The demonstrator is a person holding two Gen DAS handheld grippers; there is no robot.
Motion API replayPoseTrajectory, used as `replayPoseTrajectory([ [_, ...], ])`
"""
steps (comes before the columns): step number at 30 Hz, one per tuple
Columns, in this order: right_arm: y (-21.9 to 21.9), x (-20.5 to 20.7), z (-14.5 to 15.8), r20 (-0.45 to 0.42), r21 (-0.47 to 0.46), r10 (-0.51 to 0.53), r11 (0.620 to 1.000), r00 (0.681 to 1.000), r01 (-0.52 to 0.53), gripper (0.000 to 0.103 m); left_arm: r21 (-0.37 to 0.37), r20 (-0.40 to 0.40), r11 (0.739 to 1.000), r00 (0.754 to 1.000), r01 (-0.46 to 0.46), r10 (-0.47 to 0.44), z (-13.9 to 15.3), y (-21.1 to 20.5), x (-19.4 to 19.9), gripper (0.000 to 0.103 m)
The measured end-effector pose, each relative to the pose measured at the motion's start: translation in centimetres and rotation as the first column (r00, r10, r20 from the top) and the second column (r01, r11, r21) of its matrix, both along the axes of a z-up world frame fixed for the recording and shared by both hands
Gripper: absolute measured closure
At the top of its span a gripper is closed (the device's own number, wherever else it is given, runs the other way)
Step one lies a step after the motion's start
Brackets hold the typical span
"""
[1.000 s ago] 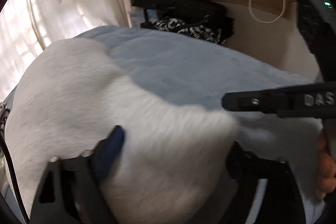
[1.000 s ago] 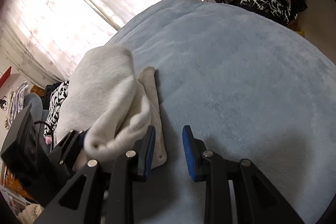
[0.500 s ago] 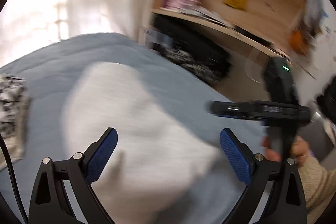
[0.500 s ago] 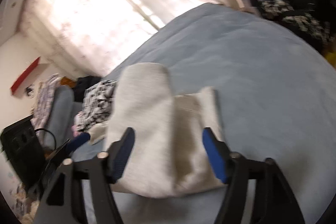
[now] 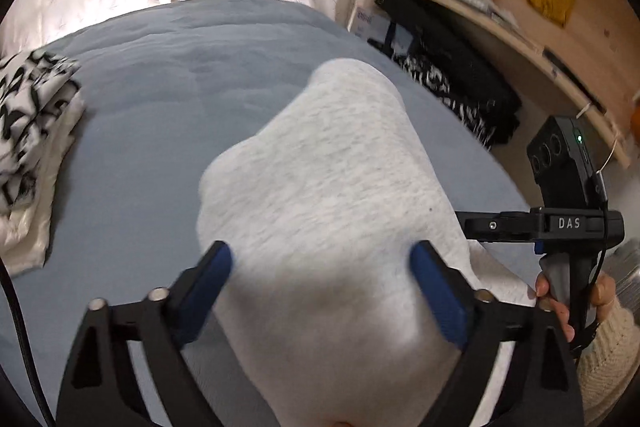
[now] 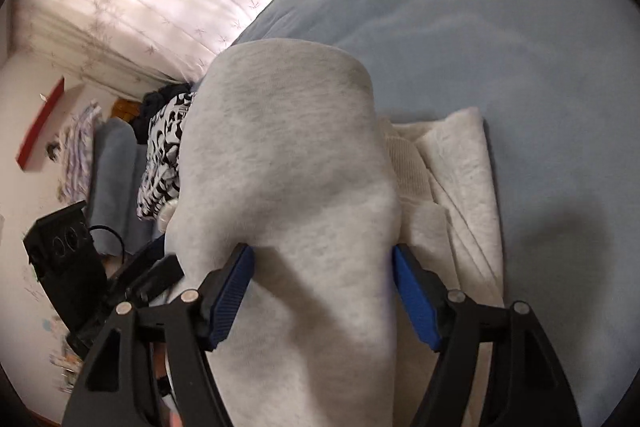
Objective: Fold large clothes
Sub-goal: 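Press and smooth the folded hoodie bundle with both tools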
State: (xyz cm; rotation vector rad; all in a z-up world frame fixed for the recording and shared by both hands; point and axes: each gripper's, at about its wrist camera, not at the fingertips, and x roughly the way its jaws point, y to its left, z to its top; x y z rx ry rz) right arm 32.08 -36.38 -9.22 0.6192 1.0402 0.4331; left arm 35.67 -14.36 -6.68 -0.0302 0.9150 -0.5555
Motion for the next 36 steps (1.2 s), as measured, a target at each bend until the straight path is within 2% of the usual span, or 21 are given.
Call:
replayPoseTrajectory([
  [1, -0.5, 0.0, -0.5, 0.001, 0.007, -0.006, 1.000, 1.000, 0.006, 0.038, 0.008, -0.011, 1.000, 1.000, 0.011, -0.011, -0.2, -0.5, 0.4, 0.007],
  [2, -0.9, -0.1, -0.6, 0.007, -0.003, -0.016, 1.000, 1.000, 0.016, 0.060, 0.013, -0.020, 1.000, 1.000, 0.015, -0.015, -0.3, -0.6, 0.5, 0.005],
  [4, -1.9, -0.8, -0.4, 0.022, -0.049, -0.044, 0.998, 0.999, 0.045, 0.091, 0.051, -0.021, 0.998, 0.999, 0.026, -0.025, -0.5, -2.0, 0.6, 0.003],
  [6, -3.0, -1.8, 0.5, 0.055, -0.058, -0.084, 0.995, 0.995, 0.087, 0.091, 0.131, 0.004, 0.991, 0.999, 0.041, -0.042, -0.5, -4.1, 0.3, 0.001],
  [10, -4.3, -3.7, 2.0, 0.121, -0.215, -0.159, 0.959, 0.980, 0.183, 0.092, 0.305, 0.063, 0.952, 0.996, 0.034, -0.056, -1.5, -8.8, -0.4, 0.001],
  [14, -4.9, -3.5, -0.5, 0.058, -0.257, -0.180, 0.948, 0.982, 0.189, 0.092, 0.413, 0.101, 0.910, 0.992, 0.031, -0.080, -2.4, -11.2, -1.0, 0.000],
  [18, -4.4, -3.0, -2.0, 0.036, -0.241, -0.160, 0.957, 0.986, 0.164, 0.092, 0.412, 0.075, 0.910, 0.994, 0.047, -0.085, -2.6, -10.1, -1.1, 0.001],
  [21, -3.1, -2.4, -2.9, 0.042, -0.288, -0.140, 0.947, 0.989, 0.146, 0.092, 0.377, 0.058, 0.925, 0.995, 0.048, -0.076, -3.2, -8.9, -0.9, 0.001],
  [25, -2.2, -1.5, -4.0, 0.063, -0.372, -0.148, 0.914, 0.987, 0.161, 0.090, 0.382, 0.092, 0.923, 0.993, 0.035, -0.075, -4.2, -9.3, -0.8, 0.001],
  [27, -2.6, -1.3, -4.3, 0.062, -0.362, -0.165, 0.915, 0.984, 0.176, 0.079, 0.363, 0.087, 0.931, 0.994, 0.036, -0.073, -4.5, -9.0, -0.4, 0.000],
  [29, -2.9, -0.7, -4.8, 0.054, -0.353, -0.197, 0.913, 0.979, 0.204, 0.059, 0.339, 0.074, 0.940, 0.995, 0.041, -0.070, -4.7, -8.5, 0.0, 0.000],
  [33, -4.0, -0.4, -5.4, 0.027, -0.287, -0.226, 0.931, 0.974, 0.224, 0.056, 0.328, 0.082, 0.944, 0.994, 0.040, -0.071, -4.7, -8.3, -0.2, 0.000],
  [36, -3.3, -0.4, -4.3, 0.029, -0.333, -0.216, 0.918, 0.976, 0.213, 0.055, 0.326, 0.078, 0.945, 0.995, 0.036, -0.065, -3.9, -8.3, -0.4, 0.000],
])
